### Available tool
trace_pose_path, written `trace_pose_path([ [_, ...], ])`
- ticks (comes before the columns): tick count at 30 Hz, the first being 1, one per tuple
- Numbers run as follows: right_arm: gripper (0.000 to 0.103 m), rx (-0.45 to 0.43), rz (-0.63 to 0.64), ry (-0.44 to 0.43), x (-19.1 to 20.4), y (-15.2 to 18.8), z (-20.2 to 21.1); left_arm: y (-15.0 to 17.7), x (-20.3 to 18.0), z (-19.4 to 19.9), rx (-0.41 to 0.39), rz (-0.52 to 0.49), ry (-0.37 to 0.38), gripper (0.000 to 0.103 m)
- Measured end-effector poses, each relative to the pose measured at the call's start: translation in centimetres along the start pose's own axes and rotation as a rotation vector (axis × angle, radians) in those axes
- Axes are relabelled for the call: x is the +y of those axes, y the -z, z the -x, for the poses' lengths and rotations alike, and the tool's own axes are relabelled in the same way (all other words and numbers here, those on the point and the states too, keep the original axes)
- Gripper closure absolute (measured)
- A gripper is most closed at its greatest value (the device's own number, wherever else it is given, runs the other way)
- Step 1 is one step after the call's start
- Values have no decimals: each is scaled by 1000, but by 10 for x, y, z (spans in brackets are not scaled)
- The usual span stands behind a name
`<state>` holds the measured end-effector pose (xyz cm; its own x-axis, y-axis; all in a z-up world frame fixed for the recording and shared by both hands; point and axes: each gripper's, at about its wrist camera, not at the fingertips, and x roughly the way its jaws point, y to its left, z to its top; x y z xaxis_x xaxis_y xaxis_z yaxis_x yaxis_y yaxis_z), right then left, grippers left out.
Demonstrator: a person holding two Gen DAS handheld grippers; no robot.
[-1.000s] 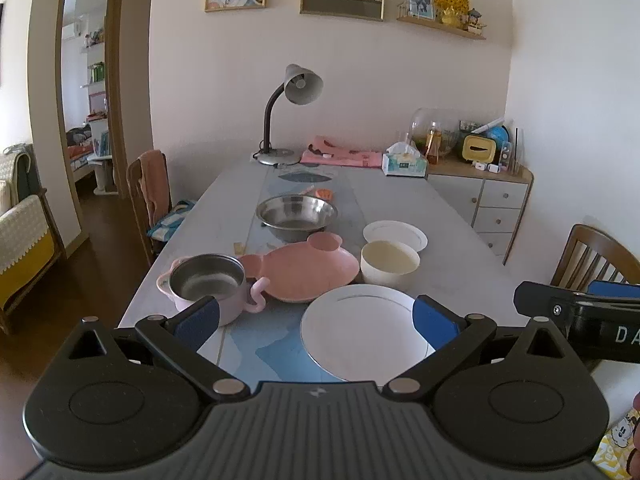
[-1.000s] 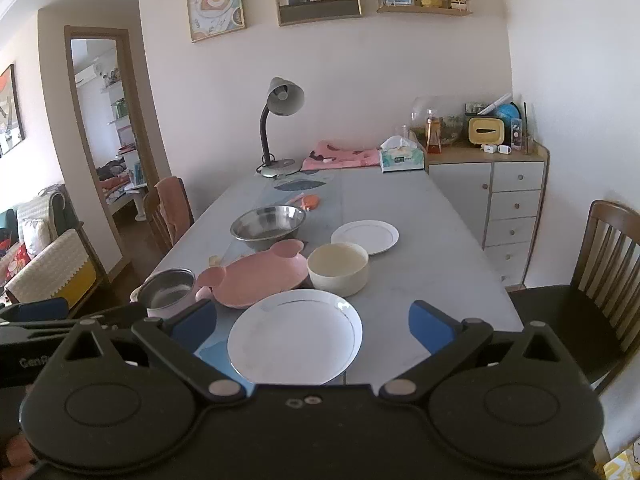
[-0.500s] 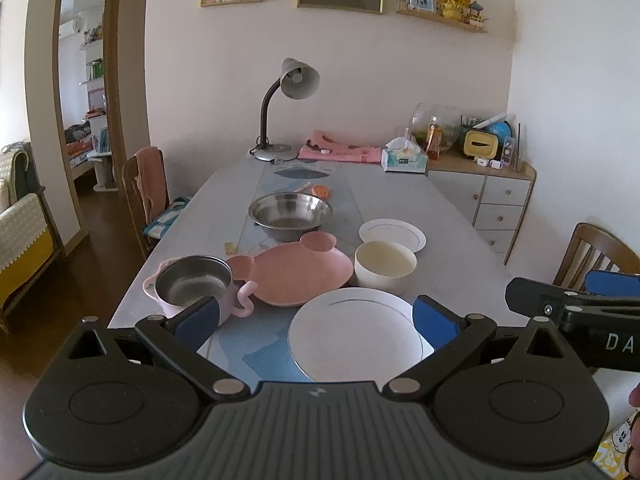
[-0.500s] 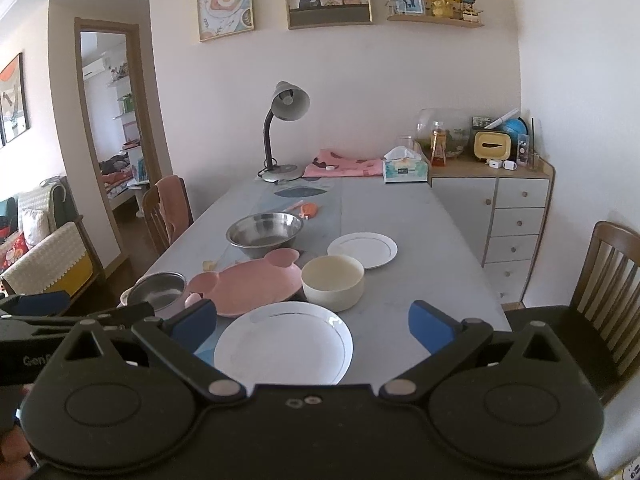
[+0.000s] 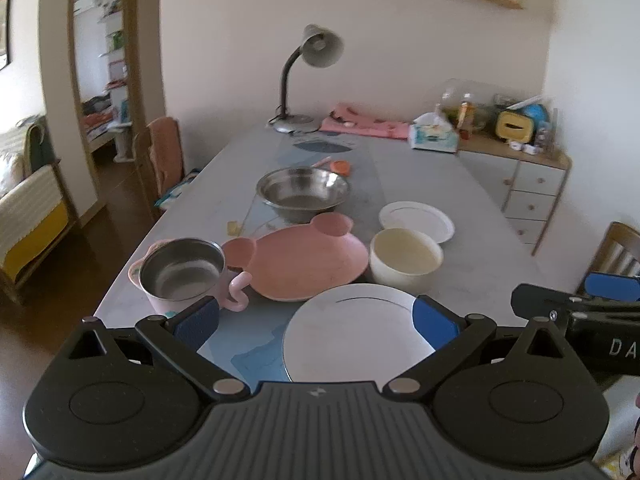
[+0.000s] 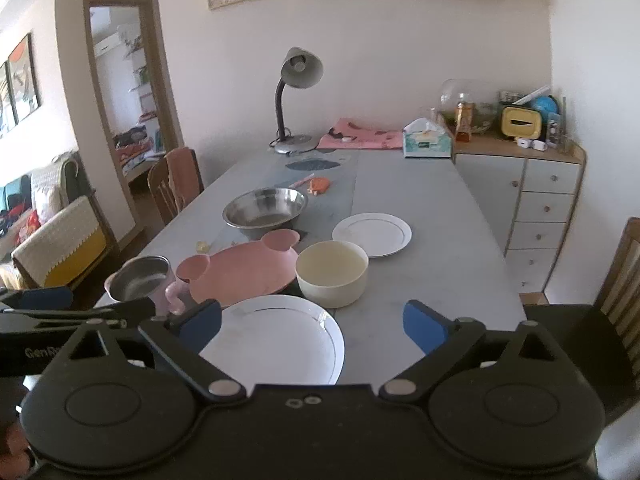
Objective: Organize plates and bowls
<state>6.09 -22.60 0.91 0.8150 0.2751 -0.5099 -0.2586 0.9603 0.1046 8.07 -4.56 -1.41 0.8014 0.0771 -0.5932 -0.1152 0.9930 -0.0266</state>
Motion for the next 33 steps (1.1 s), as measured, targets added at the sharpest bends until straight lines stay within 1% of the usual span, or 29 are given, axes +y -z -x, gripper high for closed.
trace_pose_path([
  [2,8,24,13,-15,-5,-2,-16,-3,0,-13,15,19,-20,0],
  [6,9,72,61,-30,-9,-1,-48,-7,-3,-41,51,13,-44,0],
  [8,9,100,79,-26,-13,1,-62,-8,-3,-54,64,12,-49,0],
  [10,9,133,91,-44,-17,2,-78,-7,-2,-68,83,14,-52,0],
  [12,11,168,106,-65,-22,4,-93,-5,3,-85,116,39,-56,0],
  [13,13,187,119,-81,-25,6,-102,-2,5,-94,133,49,-67,0],
  [15,18,224,136,-85,-30,9,-118,4,9,-113,170,57,-91,0],
  [16,22,246,145,-90,-31,10,-128,7,10,-121,189,57,-100,0],
  [17,26,271,150,-89,-33,12,-138,10,10,-128,204,55,-102,0],
  [18,27,289,152,-90,-34,14,-145,14,11,-136,224,54,-106,1],
  [19,30,306,152,-94,-36,15,-152,16,12,-143,244,56,-108,5],
  [21,34,336,152,-106,-38,18,-164,22,16,-155,288,67,-93,17],
  [22,37,347,154,-112,-39,19,-169,24,19,-161,314,81,-92,22],
  [23,42,362,151,-113,-40,21,-174,26,22,-166,339,98,-86,29],
  [24,45,379,145,-113,-42,22,-179,28,26,-170,362,117,-76,32],
  [25,51,396,136,-119,-43,23,-183,30,28,-172,377,131,-71,36],
  [26,57,408,129,-127,-45,24,-187,32,31,-175,391,144,-67,42],
  [27,59,421,122,-133,-46,25,-190,34,33,-177,401,151,-62,47],
  [28,63,431,115,-138,-47,25,-192,35,35,-178,410,160,-53,50],
  [30,67,448,104,-150,-48,27,-195,37,38,-179,427,187,-24,62],
  [32,76,466,94,-159,-48,28,-197,39,41,-179,437,206,-1,67],
  [33,77,473,89,-161,-48,28,-197,40,41,-178,443,211,6,70],
])
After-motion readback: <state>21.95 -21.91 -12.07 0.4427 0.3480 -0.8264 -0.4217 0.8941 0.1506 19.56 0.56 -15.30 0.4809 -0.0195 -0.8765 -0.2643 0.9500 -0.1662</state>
